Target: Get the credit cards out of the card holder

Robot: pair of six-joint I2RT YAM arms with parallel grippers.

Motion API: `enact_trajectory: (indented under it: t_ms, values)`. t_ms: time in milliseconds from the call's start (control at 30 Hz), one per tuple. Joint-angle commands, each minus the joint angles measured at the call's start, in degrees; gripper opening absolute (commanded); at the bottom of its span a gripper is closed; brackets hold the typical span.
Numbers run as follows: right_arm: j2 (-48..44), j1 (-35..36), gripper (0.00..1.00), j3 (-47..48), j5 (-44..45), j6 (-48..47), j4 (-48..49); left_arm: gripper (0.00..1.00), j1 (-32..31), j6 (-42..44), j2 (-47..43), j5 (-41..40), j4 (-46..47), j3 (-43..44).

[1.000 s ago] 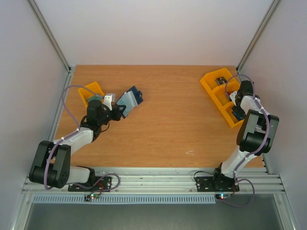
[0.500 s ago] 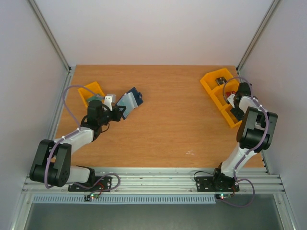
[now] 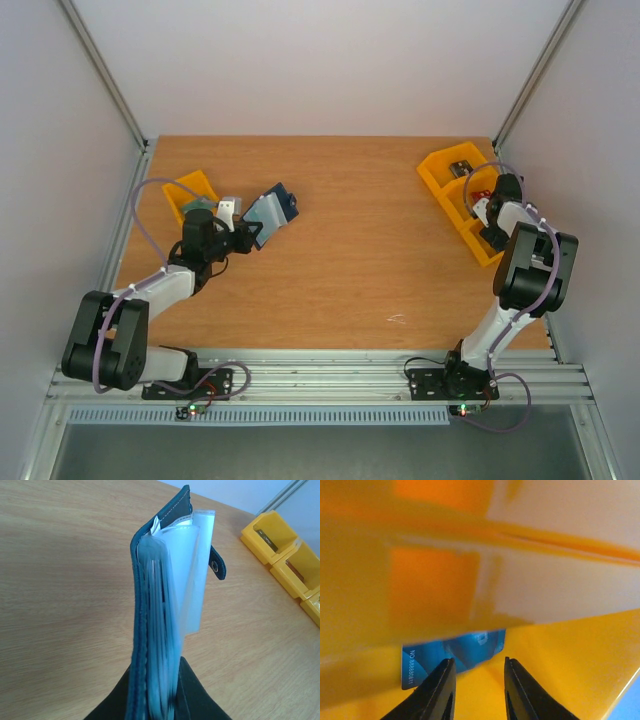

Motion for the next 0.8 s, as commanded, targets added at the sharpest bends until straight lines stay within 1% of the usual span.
enact_trajectory:
  t_ms: [0,167,367,467,533,667,767]
  values:
    - [-0.7,-0.3,0.29,-1.1,-1.0,0.0,-2.0,0.0,0.2,1.4,0.4,-0.7,2.8,1.5]
    - [-2.2,-0.3,0.3,0.6,-2.4,1.7,-3.3,0.0,0.2,1.5,0.2,-0.8,2.6,1.3]
    - [-5.0,-0.3,0.31,5.6,-10.8,10.7,-9.8,0.0,0.2,1.9,-0.2,-0.7,2.9,1.4]
    - [-6.5,-0.3,0.3,9.2,-16.7,18.2,-13.9,0.0,0.2,2.0,-0.4,-0.7,2.8,1.4]
    - [-7.2,-0.3,0.3,11.2,-19.1,23.2,-15.8,0.0,0.2,2.1,-0.7,-0.5,2.8,1.4]
    - [-6.6,-0.4,0.29,14.9,-17.5,33.7,-18.2,0.0,0.2,2.4,-1.4,0.0,3.0,1.5]
    - [-3.3,-1.5,0.25,20.3,-16.1,43.2,-24.4,0.0,0.2,2.9,-2.0,0.1,2.7,1.4]
